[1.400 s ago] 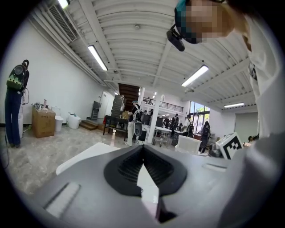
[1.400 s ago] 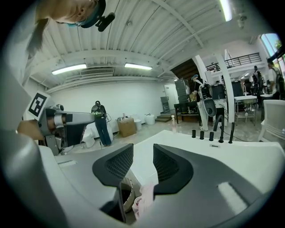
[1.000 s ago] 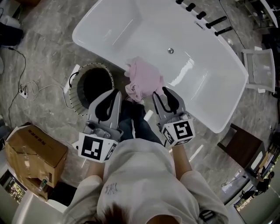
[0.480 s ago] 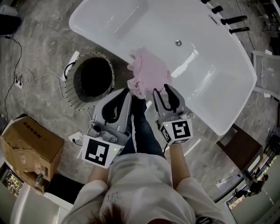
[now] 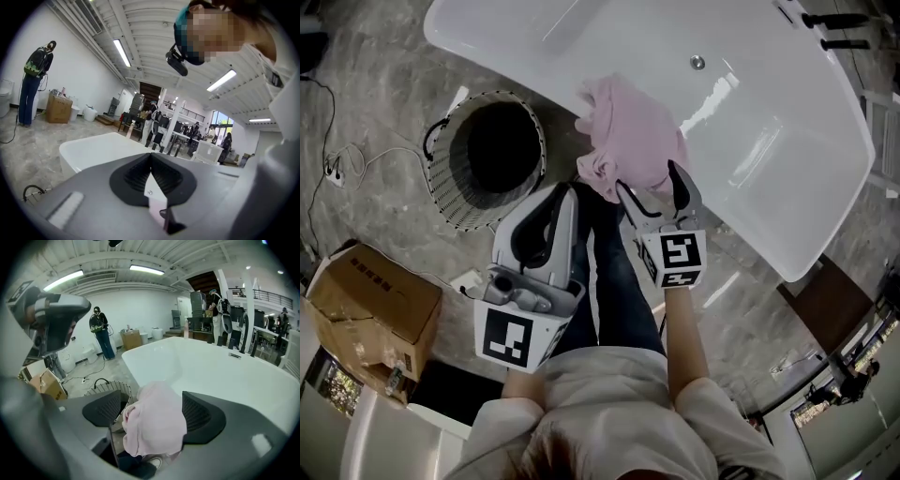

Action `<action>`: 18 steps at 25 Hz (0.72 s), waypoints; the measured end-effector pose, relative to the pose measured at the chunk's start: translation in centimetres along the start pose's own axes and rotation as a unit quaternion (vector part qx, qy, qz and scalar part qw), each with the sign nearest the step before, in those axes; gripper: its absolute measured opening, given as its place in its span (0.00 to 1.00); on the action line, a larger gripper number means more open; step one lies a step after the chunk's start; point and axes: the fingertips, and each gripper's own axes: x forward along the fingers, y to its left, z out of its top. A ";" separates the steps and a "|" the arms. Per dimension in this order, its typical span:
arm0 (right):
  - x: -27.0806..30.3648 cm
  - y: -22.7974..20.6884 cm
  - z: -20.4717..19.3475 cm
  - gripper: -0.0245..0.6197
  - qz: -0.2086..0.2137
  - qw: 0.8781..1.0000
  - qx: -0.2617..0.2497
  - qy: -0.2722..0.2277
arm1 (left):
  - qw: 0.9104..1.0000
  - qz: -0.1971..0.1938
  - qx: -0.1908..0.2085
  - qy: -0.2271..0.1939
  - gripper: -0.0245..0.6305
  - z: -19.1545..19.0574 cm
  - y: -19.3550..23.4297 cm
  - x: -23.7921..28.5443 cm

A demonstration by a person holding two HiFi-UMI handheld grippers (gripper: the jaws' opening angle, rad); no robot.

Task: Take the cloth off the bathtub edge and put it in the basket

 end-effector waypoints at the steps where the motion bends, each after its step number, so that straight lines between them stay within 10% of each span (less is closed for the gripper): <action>1: 0.6 -0.3 -0.7 0.64 -0.004 1.000 -0.002 0.006 | 1.000 -0.002 -0.005 0.003 0.05 -0.6 0.0 0.2; 18: 7.6 -3.2 -10.6 0.75 -0.084 0.983 -0.115 0.113 | 0.999 -0.025 -0.024 0.032 0.05 -4.1 -0.1 0.9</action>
